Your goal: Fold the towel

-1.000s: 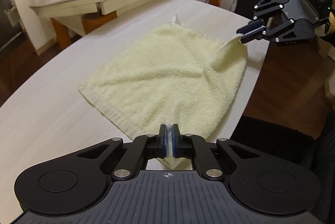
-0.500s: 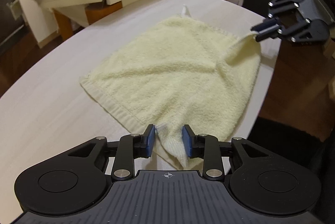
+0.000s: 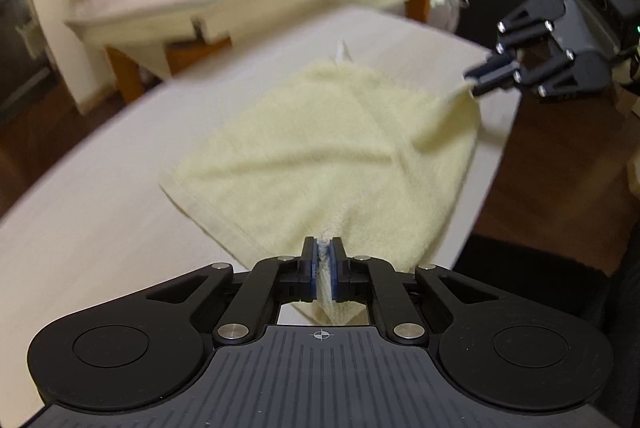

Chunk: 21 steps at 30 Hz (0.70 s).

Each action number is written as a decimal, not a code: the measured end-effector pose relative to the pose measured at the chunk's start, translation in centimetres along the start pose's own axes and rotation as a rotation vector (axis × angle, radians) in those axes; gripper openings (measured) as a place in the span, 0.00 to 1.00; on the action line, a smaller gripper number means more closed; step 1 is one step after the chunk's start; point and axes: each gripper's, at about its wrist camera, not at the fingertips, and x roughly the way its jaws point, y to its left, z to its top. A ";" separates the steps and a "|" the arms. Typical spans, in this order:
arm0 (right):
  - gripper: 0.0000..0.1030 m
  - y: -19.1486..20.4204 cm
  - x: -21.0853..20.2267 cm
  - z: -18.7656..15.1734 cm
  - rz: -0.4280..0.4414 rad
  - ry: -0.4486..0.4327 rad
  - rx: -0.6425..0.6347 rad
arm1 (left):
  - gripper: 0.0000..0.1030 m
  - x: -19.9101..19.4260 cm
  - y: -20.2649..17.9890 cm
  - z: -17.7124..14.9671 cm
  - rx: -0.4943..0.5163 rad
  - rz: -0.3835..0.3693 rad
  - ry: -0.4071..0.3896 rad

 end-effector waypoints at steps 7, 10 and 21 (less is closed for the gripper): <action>0.12 -1.5 -0.9 1.6 -0.038 -0.046 -0.003 | 0.06 -2.1 1.4 2.1 -0.003 0.082 -0.078; 0.12 -3.0 0.1 2.3 -0.032 -0.046 0.005 | 0.06 -1.9 2.1 2.9 -0.018 0.111 -0.097; 0.12 -9.0 6.0 4.3 0.002 -0.024 0.059 | 0.06 2.9 7.2 4.3 -0.110 0.144 -0.081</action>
